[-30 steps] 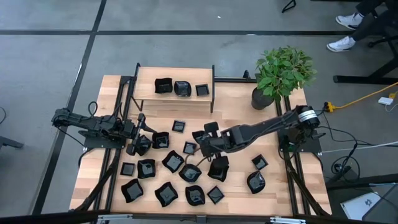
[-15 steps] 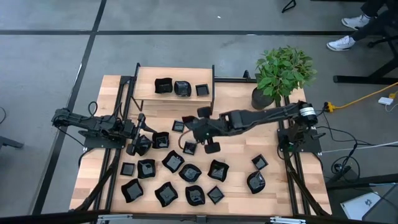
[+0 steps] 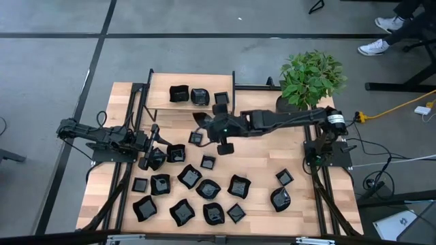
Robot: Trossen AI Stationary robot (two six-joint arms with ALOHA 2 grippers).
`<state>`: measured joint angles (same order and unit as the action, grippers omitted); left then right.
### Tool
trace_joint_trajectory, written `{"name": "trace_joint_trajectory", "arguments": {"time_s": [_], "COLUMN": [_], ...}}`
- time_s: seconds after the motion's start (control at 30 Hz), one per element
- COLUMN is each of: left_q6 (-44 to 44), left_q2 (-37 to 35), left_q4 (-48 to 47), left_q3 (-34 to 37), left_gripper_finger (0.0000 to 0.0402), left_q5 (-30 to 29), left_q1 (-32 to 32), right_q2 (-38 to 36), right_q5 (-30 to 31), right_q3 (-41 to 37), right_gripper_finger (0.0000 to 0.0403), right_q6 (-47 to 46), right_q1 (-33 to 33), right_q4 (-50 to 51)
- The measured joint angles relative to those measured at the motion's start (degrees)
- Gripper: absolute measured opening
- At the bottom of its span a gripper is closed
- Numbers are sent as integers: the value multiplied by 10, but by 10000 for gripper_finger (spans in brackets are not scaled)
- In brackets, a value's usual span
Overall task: Pick & Place Mini shaped plates
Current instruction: Stack the leaf shaped plate on top of the leaf shaped plates on the shelf
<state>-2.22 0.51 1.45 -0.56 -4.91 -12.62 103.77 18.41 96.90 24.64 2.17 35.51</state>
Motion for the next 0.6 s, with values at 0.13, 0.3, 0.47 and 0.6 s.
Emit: {"name": "trace_joint_trajectory", "arguments": {"time_s": [0.13, 0.3, 0.47, 0.6], "left_q6": [0, 0, 0, 0], "left_q2": [0, 0, 0, 0], "left_q4": [0, 0, 0, 0], "left_q3": [0, 0, 0, 0], "left_gripper_finger": [207, 207, 207, 208], "left_q5": [0, 0, 0, 0], "left_q1": [0, 0, 0, 0], "right_q2": [0, 0, 0, 0], "right_q5": [0, -19, -70, -122], "right_q3": [0, 0, 0, -1], "right_gripper_finger": [7, 7, 7, 7], "right_q6": [48, 84, 88, 72], "right_q1": [-16, -45, -83, -114], "right_q4": [-38, -87, -121, -142]}}
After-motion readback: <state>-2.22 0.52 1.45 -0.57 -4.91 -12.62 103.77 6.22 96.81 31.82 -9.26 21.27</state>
